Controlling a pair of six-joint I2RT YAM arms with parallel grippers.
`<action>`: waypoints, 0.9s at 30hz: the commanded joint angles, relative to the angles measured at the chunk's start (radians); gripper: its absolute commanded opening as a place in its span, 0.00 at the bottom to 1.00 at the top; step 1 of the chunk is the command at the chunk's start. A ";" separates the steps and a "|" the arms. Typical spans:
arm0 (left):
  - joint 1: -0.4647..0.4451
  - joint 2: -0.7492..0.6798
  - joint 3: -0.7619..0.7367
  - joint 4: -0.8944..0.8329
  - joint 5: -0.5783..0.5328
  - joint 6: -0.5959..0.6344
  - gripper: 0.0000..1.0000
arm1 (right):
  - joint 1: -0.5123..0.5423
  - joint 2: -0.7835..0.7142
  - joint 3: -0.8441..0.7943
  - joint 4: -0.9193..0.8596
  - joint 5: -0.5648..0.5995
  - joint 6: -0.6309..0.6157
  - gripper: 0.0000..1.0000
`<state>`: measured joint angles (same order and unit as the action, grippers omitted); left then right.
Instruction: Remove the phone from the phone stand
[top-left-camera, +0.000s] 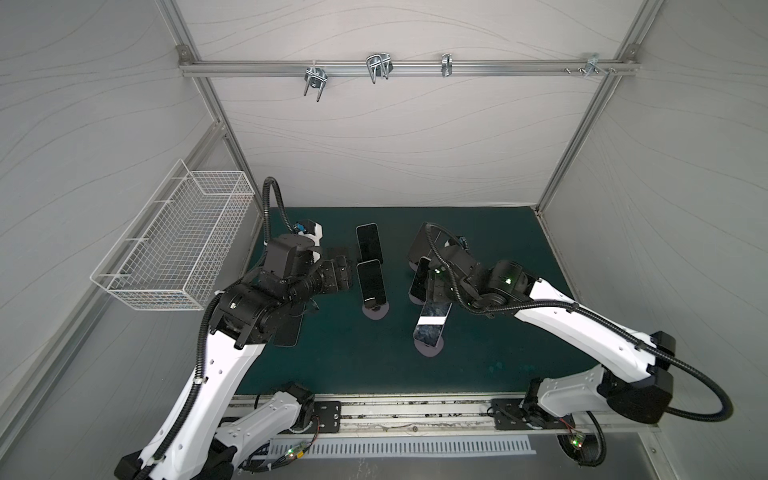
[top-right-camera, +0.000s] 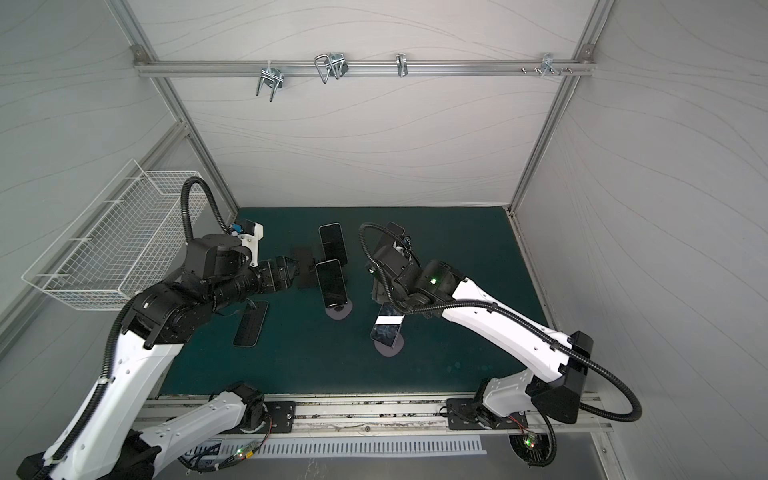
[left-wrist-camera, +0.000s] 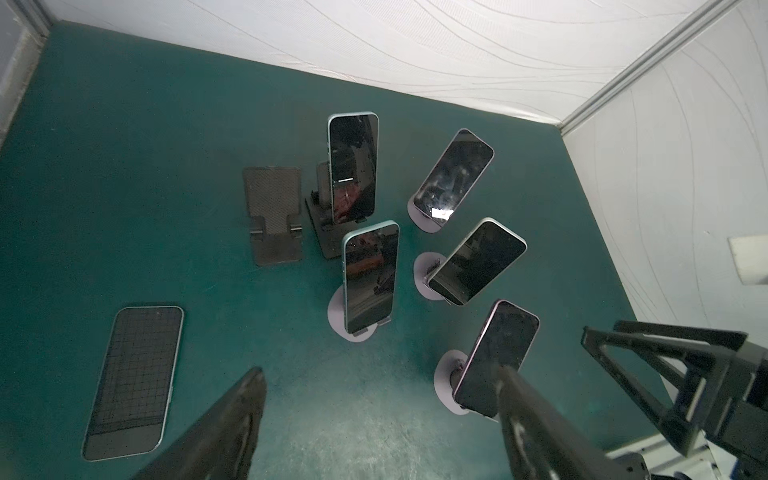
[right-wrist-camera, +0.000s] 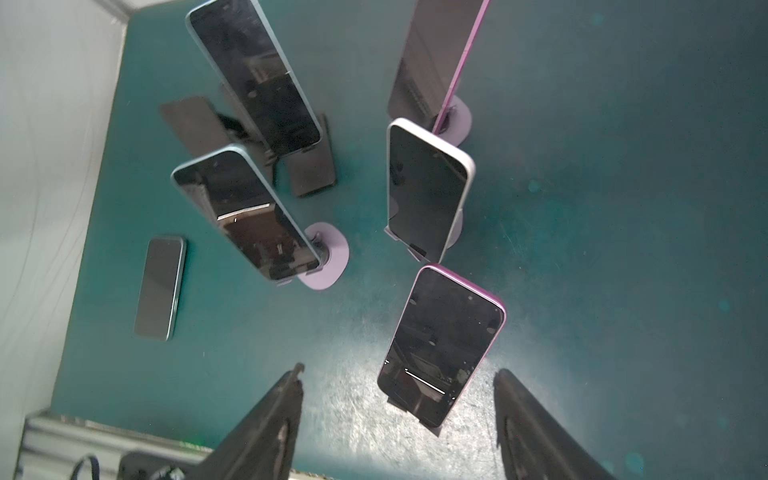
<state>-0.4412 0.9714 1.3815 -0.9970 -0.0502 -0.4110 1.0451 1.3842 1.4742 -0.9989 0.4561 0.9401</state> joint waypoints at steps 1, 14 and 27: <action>-0.002 0.021 -0.024 -0.011 0.088 0.023 0.87 | 0.002 0.041 0.024 -0.095 0.048 0.179 0.75; -0.104 0.033 -0.144 -0.009 0.262 0.273 0.98 | -0.003 0.173 0.037 -0.214 -0.044 0.376 0.83; -0.115 -0.061 -0.258 -0.083 0.377 0.394 0.99 | -0.004 0.341 0.134 -0.304 -0.042 0.347 0.85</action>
<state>-0.5529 0.9466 1.1236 -1.0657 0.2848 -0.0772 1.0435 1.7092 1.5833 -1.2228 0.4168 1.2682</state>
